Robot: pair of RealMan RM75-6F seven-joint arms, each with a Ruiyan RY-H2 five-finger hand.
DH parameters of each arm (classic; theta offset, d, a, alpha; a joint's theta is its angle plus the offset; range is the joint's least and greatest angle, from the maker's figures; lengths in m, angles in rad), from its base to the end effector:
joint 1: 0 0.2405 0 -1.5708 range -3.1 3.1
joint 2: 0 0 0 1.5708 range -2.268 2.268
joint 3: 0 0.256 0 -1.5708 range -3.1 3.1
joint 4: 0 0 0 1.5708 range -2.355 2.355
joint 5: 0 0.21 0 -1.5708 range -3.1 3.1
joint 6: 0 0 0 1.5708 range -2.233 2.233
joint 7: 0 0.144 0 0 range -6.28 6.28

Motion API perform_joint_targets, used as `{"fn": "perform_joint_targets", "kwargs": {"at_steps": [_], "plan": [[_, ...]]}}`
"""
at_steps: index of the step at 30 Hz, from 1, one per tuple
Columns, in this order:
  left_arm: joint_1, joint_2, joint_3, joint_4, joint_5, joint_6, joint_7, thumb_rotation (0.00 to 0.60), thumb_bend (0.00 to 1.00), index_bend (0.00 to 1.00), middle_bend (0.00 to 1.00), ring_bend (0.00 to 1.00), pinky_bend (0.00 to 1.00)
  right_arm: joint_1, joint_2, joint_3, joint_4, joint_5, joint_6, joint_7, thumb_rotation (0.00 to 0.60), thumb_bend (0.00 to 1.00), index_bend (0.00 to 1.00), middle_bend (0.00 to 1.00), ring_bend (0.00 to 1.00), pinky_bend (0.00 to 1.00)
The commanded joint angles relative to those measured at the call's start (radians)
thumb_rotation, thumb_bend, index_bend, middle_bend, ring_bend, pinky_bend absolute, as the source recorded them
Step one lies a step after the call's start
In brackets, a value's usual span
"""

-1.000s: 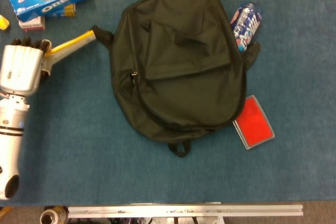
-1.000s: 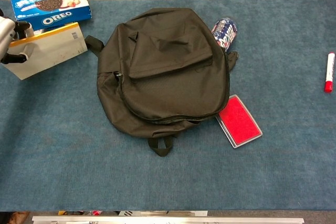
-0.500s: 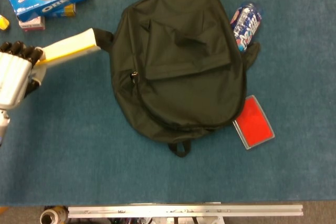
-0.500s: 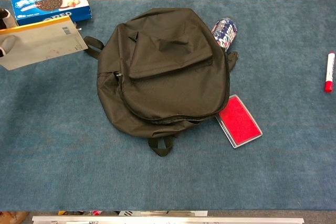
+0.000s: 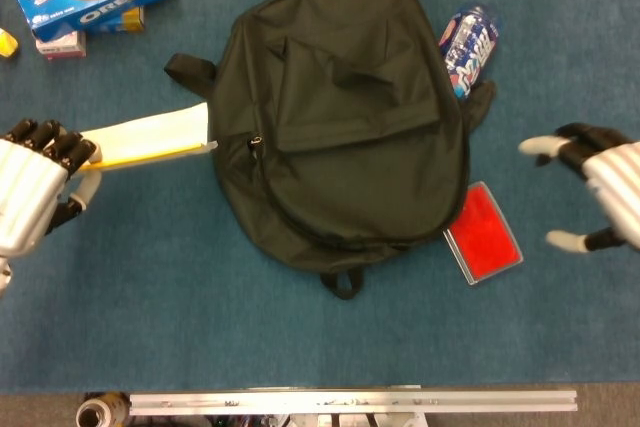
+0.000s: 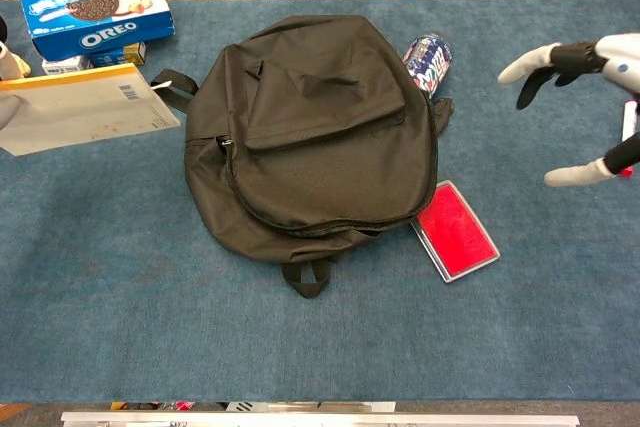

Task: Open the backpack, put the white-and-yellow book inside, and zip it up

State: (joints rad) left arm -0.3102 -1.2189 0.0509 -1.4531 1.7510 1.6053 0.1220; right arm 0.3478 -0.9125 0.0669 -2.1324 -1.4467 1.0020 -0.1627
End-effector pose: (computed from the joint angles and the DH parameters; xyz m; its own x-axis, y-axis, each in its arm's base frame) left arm -0.2576 0.2200 0.1277 0.5226 -0.1738 0.8347 0.7238 -0.4268 -0.5421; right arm -0.1789 -0.2105 0.1192 0.3534 -0.3993 0.8460 -0.9175 -0.3242 0.2303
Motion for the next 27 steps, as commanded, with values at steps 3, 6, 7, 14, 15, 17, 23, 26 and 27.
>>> {"fn": "perform_joint_targets", "kwargs": {"at_steps": [3, 6, 7, 14, 15, 17, 23, 26, 27], "plan": [[0.016, 0.014, 0.009, -0.012, 0.016, 0.007, 0.002, 0.600, 0.39, 0.74, 0.61, 0.47, 0.52, 0.062, -0.100, -0.013, 0.002, 0.040, -0.063, -0.126, 0.600, 0.00, 0.24, 0.36, 0.17, 0.23], [0.025, 0.016, 0.008, -0.010, 0.020, 0.011, 0.002, 0.600, 0.39, 0.74, 0.61, 0.48, 0.51, 0.083, -0.170, -0.020, 0.023, 0.066, -0.074, -0.197, 0.600, 0.00, 0.24, 0.36, 0.17, 0.23], [0.028, 0.017, 0.009, -0.010, 0.021, 0.011, -0.001, 0.600, 0.39, 0.74, 0.61, 0.48, 0.51, 0.093, -0.199, -0.022, 0.032, 0.078, -0.079, -0.225, 0.600, 0.00, 0.24, 0.36, 0.17, 0.23], [0.049, 0.019, 0.010, -0.001, 0.035, 0.025, -0.009, 0.600, 0.39, 0.74, 0.61, 0.47, 0.50, 0.151, -0.363, -0.019, 0.112, 0.166, -0.090, -0.375, 0.600, 0.00, 0.24, 0.36, 0.17, 0.23], [0.052, 0.019, 0.010, 0.000, 0.034, 0.027, -0.011, 0.600, 0.39, 0.74, 0.61, 0.47, 0.50, 0.160, -0.384, -0.017, 0.124, 0.180, -0.091, -0.391, 0.600, 0.00, 0.24, 0.36, 0.17, 0.23], [0.058, 0.020, 0.008, 0.004, 0.033, 0.029, -0.016, 0.600, 0.39, 0.74, 0.61, 0.47, 0.50, 0.179, -0.431, -0.013, 0.148, 0.211, -0.092, -0.425, 0.600, 0.00, 0.24, 0.36, 0.17, 0.23], [0.071, 0.020, 0.003, 0.015, 0.033, 0.036, -0.032, 0.600, 0.39, 0.74, 0.61, 0.47, 0.50, 0.224, -0.530, -0.011, 0.205, 0.277, -0.085, -0.500, 0.600, 0.00, 0.24, 0.36, 0.17, 0.24], [0.076, 0.019, 0.000, 0.019, 0.034, 0.040, -0.039, 0.600, 0.39, 0.74, 0.61, 0.47, 0.50, 0.244, -0.568, -0.011, 0.234, 0.295, -0.075, -0.530, 0.600, 0.00, 0.24, 0.36, 0.17, 0.24], [0.077, 0.020, -0.001, 0.020, 0.034, 0.041, -0.040, 0.600, 0.39, 0.74, 0.61, 0.47, 0.50, 0.248, -0.579, -0.011, 0.243, 0.300, -0.072, -0.536, 0.600, 0.00, 0.24, 0.36, 0.17, 0.24]]}}
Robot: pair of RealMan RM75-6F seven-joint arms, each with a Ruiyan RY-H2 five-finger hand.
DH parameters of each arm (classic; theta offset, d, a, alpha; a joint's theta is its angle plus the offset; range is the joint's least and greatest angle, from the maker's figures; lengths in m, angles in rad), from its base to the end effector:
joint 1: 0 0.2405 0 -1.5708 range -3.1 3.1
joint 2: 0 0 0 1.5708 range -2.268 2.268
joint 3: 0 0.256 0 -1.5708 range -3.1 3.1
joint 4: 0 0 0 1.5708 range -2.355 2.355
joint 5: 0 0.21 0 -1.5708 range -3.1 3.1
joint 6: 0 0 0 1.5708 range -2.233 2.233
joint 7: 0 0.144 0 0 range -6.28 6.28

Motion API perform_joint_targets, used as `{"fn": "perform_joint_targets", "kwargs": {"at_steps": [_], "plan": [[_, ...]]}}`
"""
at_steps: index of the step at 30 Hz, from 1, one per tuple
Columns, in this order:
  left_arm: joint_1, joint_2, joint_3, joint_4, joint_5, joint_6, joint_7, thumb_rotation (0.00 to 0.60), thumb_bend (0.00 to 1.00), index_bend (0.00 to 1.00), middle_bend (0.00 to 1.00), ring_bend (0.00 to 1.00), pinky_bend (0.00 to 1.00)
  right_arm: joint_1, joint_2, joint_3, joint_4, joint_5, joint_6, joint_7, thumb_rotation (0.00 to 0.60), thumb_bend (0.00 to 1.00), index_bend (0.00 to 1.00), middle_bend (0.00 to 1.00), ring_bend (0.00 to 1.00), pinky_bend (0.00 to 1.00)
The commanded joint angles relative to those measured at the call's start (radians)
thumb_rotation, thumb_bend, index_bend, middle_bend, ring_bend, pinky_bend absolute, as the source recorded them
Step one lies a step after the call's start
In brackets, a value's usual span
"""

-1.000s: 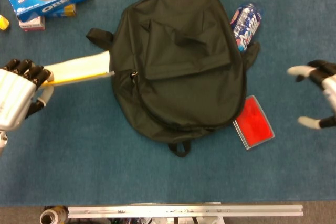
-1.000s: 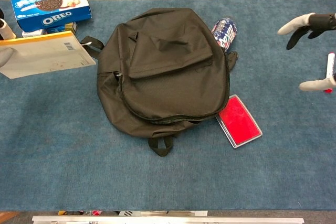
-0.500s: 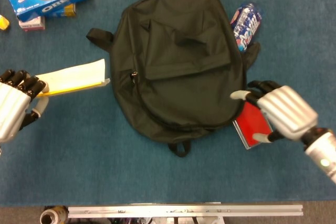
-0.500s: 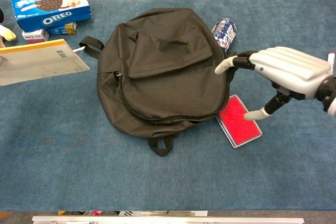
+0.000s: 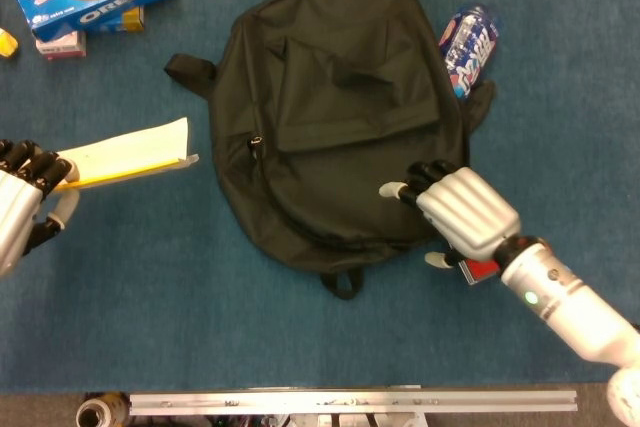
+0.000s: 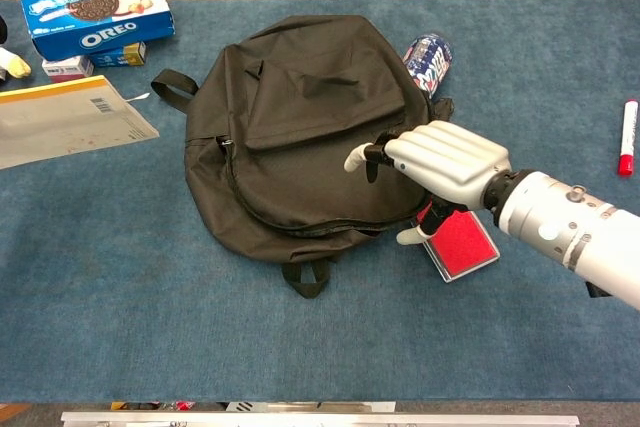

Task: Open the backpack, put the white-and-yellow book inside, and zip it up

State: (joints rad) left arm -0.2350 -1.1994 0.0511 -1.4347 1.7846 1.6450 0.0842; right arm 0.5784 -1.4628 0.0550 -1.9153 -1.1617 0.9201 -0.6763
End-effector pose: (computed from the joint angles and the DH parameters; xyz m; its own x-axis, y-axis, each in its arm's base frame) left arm -0.2725 0.1988 0.1380 0.5180 -0.1652 0.8393 0.7426 -0.4000 -0.5371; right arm -0.1251 -0.2264 -0.0253 0.5471 -0.4097 0.7300 -0.7875 -0.5475 0.2829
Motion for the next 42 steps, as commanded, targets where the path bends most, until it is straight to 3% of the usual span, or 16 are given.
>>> {"fn": "perform_joint_targets", "kwargs": {"at_steps": [1, 10, 28, 30, 34, 36, 42], "plan": [[0.004, 0.000, -0.002, 0.002, 0.001, 0.002, -0.004, 0.600, 0.39, 0.74, 0.61, 0.47, 0.50, 0.022, -0.038, 0.001, 0.034, 0.021, 0.012, -0.028, 0.600, 0.00, 0.24, 0.36, 0.17, 0.24], [0.013, -0.001, -0.008, 0.010, 0.006, 0.004, -0.014, 0.600, 0.39, 0.74, 0.61, 0.47, 0.50, 0.062, -0.106, 0.012, 0.091, 0.070, 0.032, -0.041, 0.600, 0.00, 0.24, 0.36, 0.17, 0.24], [0.021, 0.003, -0.019, 0.011, 0.015, 0.002, -0.026, 0.600, 0.39, 0.74, 0.60, 0.47, 0.50, 0.112, -0.189, -0.023, 0.148, 0.100, 0.064, -0.097, 0.600, 0.01, 0.24, 0.36, 0.17, 0.24], [0.022, 0.004, -0.020, 0.011, 0.015, 0.003, -0.028, 0.600, 0.39, 0.74, 0.60, 0.47, 0.50, 0.117, -0.199, -0.024, 0.160, 0.099, 0.071, -0.109, 0.600, 0.08, 0.24, 0.36, 0.17, 0.24], [0.025, 0.005, -0.020, 0.015, 0.014, -0.001, -0.031, 0.600, 0.39, 0.74, 0.60, 0.47, 0.50, 0.123, -0.215, -0.022, 0.187, 0.098, 0.092, -0.128, 0.600, 0.41, 0.24, 0.36, 0.17, 0.24], [0.025, 0.005, -0.020, 0.016, 0.014, -0.002, -0.033, 0.600, 0.39, 0.74, 0.60, 0.47, 0.50, 0.127, -0.219, -0.017, 0.200, 0.108, 0.095, -0.132, 0.600, 0.51, 0.24, 0.36, 0.18, 0.24], [0.028, 0.008, -0.023, 0.018, 0.016, 0.004, -0.041, 0.600, 0.39, 0.74, 0.60, 0.47, 0.50, 0.135, -0.233, -0.001, 0.231, 0.121, 0.112, -0.132, 0.600, 0.64, 0.28, 0.36, 0.18, 0.28]]}}
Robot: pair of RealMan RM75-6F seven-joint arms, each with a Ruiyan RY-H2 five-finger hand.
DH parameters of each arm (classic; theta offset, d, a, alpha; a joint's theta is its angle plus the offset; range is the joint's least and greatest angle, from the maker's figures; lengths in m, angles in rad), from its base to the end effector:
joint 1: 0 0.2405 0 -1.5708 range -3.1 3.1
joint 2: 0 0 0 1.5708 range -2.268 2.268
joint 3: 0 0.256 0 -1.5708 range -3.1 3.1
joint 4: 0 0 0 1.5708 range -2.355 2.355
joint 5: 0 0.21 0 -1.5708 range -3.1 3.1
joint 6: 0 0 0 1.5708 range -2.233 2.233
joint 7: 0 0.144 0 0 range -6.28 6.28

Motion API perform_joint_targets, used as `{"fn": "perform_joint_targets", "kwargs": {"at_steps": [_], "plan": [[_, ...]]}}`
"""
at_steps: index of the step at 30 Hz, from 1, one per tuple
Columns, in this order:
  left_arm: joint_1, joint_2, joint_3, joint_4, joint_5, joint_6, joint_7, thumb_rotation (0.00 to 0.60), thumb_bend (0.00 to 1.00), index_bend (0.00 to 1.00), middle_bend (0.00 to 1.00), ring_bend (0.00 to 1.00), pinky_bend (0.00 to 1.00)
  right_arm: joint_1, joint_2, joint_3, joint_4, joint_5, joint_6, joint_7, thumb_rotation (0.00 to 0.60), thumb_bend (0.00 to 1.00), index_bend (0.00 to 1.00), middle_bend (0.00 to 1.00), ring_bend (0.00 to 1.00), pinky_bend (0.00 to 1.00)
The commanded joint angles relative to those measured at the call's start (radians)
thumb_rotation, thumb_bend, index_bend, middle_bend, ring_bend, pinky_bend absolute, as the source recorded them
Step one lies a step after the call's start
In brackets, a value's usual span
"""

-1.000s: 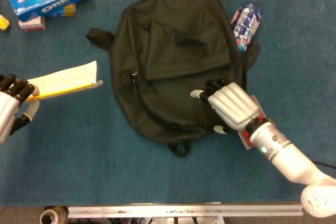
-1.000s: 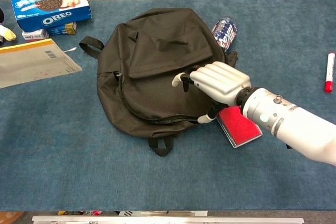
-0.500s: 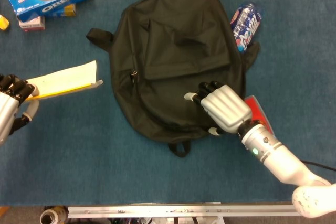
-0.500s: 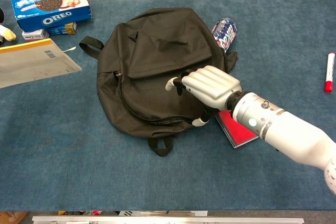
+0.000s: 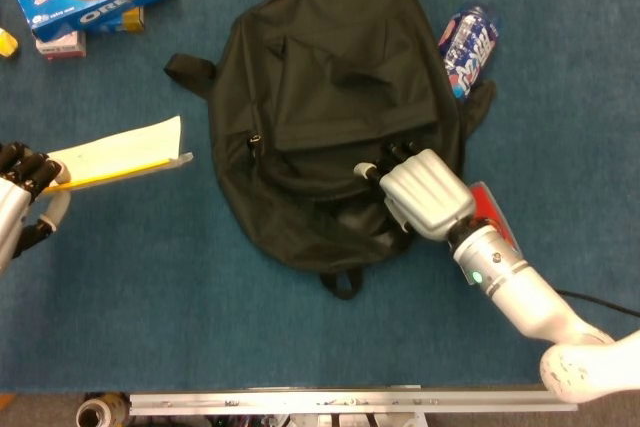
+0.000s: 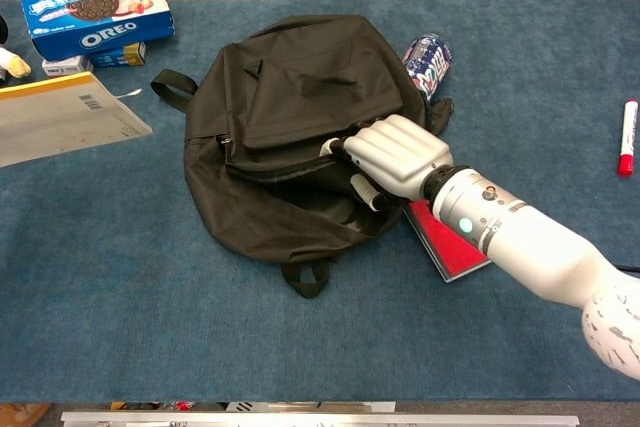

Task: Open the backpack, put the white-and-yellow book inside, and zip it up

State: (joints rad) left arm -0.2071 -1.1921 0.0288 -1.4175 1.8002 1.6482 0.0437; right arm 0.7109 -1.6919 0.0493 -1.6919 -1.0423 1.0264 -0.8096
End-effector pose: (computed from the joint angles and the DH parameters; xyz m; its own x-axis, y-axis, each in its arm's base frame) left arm -0.2778 0.1952 0.1435 0.5046 -0.1641 0.8476 0.7547 -0.3929 -0.5253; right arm -0.1084 -0.2524 -0.0760 0.6356 -0.2989 0.7118 -0.7221 -0.5563 0.4113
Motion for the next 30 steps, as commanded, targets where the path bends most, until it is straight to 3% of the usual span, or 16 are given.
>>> {"fn": "perform_joint_targets", "kwargs": {"at_steps": [1, 12, 16, 20, 23, 30], "plan": [[0.001, 0.001, 0.000, 0.001, 0.001, 0.001, -0.001, 0.600, 0.39, 0.74, 0.60, 0.47, 0.50, 0.003, -0.006, 0.008, 0.012, 0.003, 0.009, 0.003, 0.600, 0.65, 0.28, 0.36, 0.19, 0.29], [0.004, 0.008, -0.003, -0.002, 0.003, -0.001, -0.003, 0.600, 0.39, 0.73, 0.60, 0.47, 0.50, 0.017, -0.032, 0.048, 0.034, 0.048, -0.002, 0.059, 0.600, 0.73, 0.47, 0.43, 0.29, 0.44], [0.006, 0.010, -0.003, -0.001, -0.001, -0.004, -0.005, 0.600, 0.39, 0.73, 0.60, 0.47, 0.50, 0.017, -0.025, 0.046, 0.022, 0.051, -0.001, 0.074, 0.600, 0.65, 0.47, 0.44, 0.29, 0.44], [0.006, 0.010, -0.003, -0.003, 0.004, -0.004, -0.001, 0.600, 0.39, 0.73, 0.60, 0.47, 0.50, 0.015, -0.035, 0.045, 0.027, 0.034, 0.019, 0.081, 0.600, 0.59, 0.48, 0.48, 0.34, 0.51], [0.008, 0.014, -0.004, -0.006, 0.006, -0.001, 0.003, 0.600, 0.39, 0.73, 0.60, 0.47, 0.50, 0.012, -0.040, 0.042, 0.033, 0.022, 0.037, 0.079, 0.600, 0.61, 0.54, 0.52, 0.40, 0.61], [0.011, 0.021, -0.006, -0.008, 0.004, 0.000, 0.004, 0.600, 0.39, 0.73, 0.60, 0.47, 0.50, 0.002, -0.031, 0.064, 0.034, 0.007, 0.087, 0.085, 0.600, 0.70, 0.68, 0.59, 0.48, 0.69]]}}
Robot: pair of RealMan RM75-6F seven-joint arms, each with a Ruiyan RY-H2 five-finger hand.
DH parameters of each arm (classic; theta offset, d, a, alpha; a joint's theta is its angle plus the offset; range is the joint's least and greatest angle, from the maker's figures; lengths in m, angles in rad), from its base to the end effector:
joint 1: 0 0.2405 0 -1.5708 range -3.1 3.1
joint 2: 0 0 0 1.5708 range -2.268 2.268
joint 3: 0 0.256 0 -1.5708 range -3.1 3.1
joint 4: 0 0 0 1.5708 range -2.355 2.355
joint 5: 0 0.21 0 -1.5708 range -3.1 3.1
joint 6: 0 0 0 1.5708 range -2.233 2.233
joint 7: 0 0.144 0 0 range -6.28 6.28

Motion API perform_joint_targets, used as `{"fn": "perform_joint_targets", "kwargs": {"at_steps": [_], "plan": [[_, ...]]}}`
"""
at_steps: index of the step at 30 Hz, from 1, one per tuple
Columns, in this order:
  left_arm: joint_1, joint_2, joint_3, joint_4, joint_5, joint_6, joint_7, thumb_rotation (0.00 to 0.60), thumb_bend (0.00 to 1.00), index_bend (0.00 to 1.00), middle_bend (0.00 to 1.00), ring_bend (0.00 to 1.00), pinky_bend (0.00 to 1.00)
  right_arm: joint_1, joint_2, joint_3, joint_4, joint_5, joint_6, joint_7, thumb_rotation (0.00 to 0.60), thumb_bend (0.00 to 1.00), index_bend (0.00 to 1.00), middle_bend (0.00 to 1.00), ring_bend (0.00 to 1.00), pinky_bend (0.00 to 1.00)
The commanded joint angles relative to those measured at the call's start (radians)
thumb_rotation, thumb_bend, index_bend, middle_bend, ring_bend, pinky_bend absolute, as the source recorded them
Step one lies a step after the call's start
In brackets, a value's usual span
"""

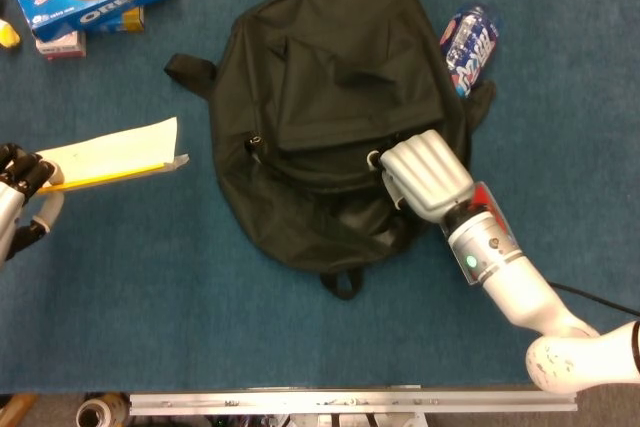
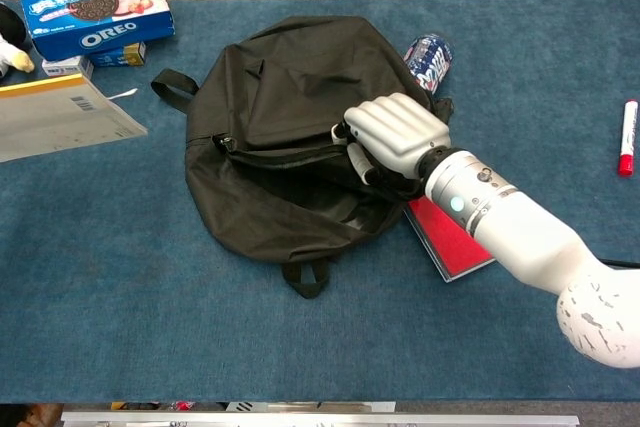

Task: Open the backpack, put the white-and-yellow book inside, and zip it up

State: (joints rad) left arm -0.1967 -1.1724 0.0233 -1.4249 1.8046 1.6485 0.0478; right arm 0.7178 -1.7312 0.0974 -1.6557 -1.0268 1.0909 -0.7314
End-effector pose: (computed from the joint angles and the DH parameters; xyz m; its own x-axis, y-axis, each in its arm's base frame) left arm -0.2793 0.1932 0.1495 0.5179 -0.1681 0.8388 0.7484 -0.3858 -0.5394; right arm -0.1000 -0.2680 -0.0728 0.5343 -0.2894 0.7942 -0.8015 -0.4720 0.3672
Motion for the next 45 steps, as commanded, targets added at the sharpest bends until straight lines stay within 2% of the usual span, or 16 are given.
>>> {"fn": "perform_joint_targets", "kwargs": {"at_steps": [1, 8, 15, 22, 33, 45], "plan": [[0.000, 0.001, -0.001, -0.001, 0.000, 0.000, 0.000, 0.600, 0.39, 0.73, 0.60, 0.47, 0.50, -0.007, 0.013, 0.020, -0.005, -0.010, 0.027, 0.012, 0.600, 0.72, 0.69, 0.60, 0.49, 0.69], [-0.002, 0.003, -0.003, -0.004, 0.002, -0.005, 0.002, 0.600, 0.39, 0.73, 0.60, 0.47, 0.50, -0.019, 0.050, 0.051, -0.022, -0.040, 0.062, 0.056, 0.600, 0.82, 0.75, 0.65, 0.54, 0.73], [-0.006, 0.005, -0.007, -0.006, 0.002, -0.010, 0.005, 0.600, 0.39, 0.73, 0.60, 0.47, 0.50, -0.031, 0.078, 0.079, -0.030, -0.082, 0.095, 0.109, 0.600, 0.84, 0.79, 0.69, 0.58, 0.77], [-0.015, 0.013, -0.011, -0.010, 0.028, 0.008, -0.017, 0.600, 0.39, 0.73, 0.60, 0.47, 0.50, -0.017, 0.100, 0.138, -0.038, -0.084, 0.114, 0.118, 0.600, 0.84, 0.81, 0.71, 0.60, 0.79], [-0.039, 0.010, -0.014, -0.010, 0.081, 0.033, -0.048, 0.600, 0.39, 0.73, 0.60, 0.47, 0.50, 0.035, 0.093, 0.246, -0.060, 0.033, 0.101, 0.109, 0.600, 0.84, 0.82, 0.71, 0.61, 0.80], [-0.087, 0.006, -0.013, -0.058, 0.126, 0.005, -0.079, 0.600, 0.39, 0.73, 0.60, 0.47, 0.50, 0.148, 0.004, 0.346, -0.028, 0.141, 0.111, 0.077, 0.600, 0.84, 0.82, 0.72, 0.62, 0.80]]}}
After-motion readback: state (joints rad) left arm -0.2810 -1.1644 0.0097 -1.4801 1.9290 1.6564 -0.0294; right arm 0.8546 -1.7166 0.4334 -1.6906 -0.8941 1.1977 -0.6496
